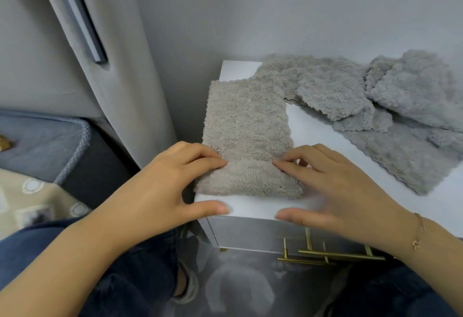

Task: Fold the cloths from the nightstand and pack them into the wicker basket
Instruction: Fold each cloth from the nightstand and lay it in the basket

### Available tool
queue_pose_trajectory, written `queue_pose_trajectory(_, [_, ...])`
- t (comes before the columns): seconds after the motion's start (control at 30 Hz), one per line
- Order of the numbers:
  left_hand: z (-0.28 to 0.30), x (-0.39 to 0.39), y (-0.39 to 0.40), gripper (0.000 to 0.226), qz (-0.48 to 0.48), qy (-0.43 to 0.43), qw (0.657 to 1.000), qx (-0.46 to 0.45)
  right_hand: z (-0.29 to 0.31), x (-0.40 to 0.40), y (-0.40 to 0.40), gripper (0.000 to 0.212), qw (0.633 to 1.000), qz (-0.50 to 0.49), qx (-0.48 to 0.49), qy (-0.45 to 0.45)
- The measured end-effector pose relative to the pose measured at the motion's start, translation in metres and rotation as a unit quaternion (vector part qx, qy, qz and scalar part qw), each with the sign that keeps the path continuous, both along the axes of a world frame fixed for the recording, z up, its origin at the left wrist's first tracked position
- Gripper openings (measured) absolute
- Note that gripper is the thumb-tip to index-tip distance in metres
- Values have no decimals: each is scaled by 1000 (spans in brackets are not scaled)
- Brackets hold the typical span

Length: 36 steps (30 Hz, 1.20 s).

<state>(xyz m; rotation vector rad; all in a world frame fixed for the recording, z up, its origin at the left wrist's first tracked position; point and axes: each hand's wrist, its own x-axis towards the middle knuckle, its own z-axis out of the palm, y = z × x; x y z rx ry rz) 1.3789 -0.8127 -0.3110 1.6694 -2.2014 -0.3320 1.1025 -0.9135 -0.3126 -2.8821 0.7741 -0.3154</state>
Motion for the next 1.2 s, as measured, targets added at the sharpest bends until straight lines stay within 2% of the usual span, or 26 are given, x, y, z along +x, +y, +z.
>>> queue_pose_trajectory(0.1, [-4,-3,6,79,0,-13,1000,13,-6,-1,7,75,1000,6,0,-15])
queue_pose_trajectory(0.3, [-10,-20,21,37,-3,-1,999,-44,-12,-5,17,51,997,28,-28,-65])
queue_pose_trajectory(0.47, [-7,-22,26,21,44,88,995,-35,-11,-7,21,32,988,2,72,-136])
queue_pose_trajectory(0.6, [-5,-19,23,35,99,142,985,12,-4,-4,19,24,967,-61,169,-179])
queue_pose_trajectory(0.67, [-5,-18,22,42,132,179,974,53,-2,-2,15,30,952,-98,218,-190])
queue_pose_trajectory(0.8, [-3,-18,17,50,213,277,933,88,-2,-1,9,46,937,-154,247,-193])
queue_pose_trajectory(0.9, [-2,-21,12,40,252,327,906,98,-3,5,7,47,929,-195,235,-208])
queue_pose_trajectory(1.03, [-3,-24,9,42,292,355,884,92,0,13,-1,42,935,-215,203,-194])
queue_pose_trajectory(1.13, [-5,-23,8,42,317,340,883,63,-1,15,-7,43,938,-224,195,-181])
queue_pose_trajectory(1.2, [-8,-21,8,40,328,292,898,37,-4,15,-9,42,941,-231,162,-185])
